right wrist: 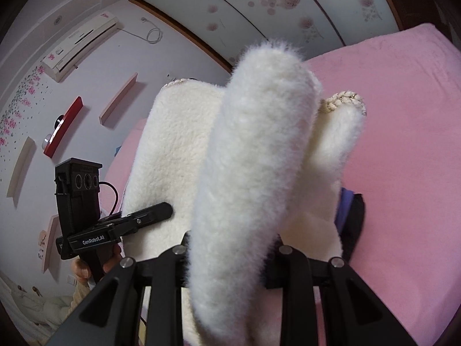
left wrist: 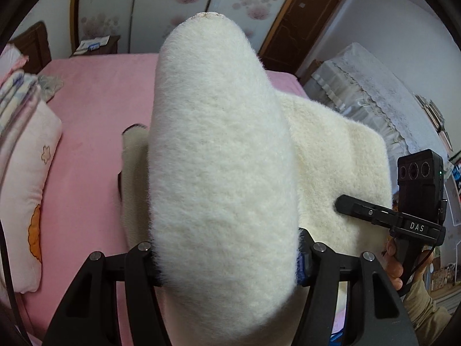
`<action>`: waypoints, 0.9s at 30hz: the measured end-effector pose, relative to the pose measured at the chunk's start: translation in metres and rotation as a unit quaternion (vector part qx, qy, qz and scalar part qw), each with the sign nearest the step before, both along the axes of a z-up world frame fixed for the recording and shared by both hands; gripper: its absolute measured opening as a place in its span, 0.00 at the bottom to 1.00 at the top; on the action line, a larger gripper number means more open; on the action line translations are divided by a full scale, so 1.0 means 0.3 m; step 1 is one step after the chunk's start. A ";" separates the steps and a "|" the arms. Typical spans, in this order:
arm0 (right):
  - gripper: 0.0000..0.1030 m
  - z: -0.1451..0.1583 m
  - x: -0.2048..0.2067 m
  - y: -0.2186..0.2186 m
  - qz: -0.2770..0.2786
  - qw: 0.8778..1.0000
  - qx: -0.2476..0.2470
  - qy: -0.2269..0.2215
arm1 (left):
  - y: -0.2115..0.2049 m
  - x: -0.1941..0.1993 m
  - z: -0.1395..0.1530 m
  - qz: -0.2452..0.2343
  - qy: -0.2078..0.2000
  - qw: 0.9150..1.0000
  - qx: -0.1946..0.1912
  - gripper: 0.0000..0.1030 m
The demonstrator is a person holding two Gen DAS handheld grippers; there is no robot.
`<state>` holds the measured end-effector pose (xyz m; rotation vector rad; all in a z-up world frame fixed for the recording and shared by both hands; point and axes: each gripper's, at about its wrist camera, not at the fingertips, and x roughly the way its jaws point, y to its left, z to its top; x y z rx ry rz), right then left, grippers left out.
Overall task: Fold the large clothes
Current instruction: 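Lift the folded cardigan with both grippers and carry it toward the clothes stack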
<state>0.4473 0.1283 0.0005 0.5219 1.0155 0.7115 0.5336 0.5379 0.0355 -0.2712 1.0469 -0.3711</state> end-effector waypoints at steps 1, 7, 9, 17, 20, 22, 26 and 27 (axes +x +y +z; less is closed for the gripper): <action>0.26 -0.044 0.033 0.050 0.000 1.000 0.001 0.006 | 0.023 0.031 -0.050 0.002 0.006 1.000 0.001 0.59; 0.26 -0.355 0.124 0.192 -0.011 0.997 -0.029 0.069 | 0.097 0.143 -0.363 0.005 0.052 0.998 0.028 0.62; 0.27 -0.445 0.136 0.222 -0.020 0.995 -0.038 0.085 | 0.123 0.144 -0.428 0.007 0.045 0.999 0.029 0.66; 0.31 -0.592 0.172 0.259 -0.034 0.992 -0.032 0.119 | 0.231 0.111 -0.624 0.051 0.083 0.995 -0.023 0.86; 0.32 -0.589 0.173 0.262 -0.033 0.992 -0.036 0.119 | 0.242 0.087 -0.639 0.053 0.081 0.995 -0.021 0.86; 0.32 -0.566 0.181 0.270 -0.034 0.991 -0.043 0.123 | 0.230 0.076 -0.646 0.053 0.085 0.995 -0.015 0.86; 0.27 -0.471 0.177 0.305 -0.021 0.994 -0.081 0.077 | 0.188 0.066 -0.632 0.058 0.082 0.995 0.004 0.86; 0.27 -0.433 0.168 0.318 -0.013 0.994 -0.090 0.055 | 0.191 0.066 -0.621 0.061 0.083 0.995 0.006 0.86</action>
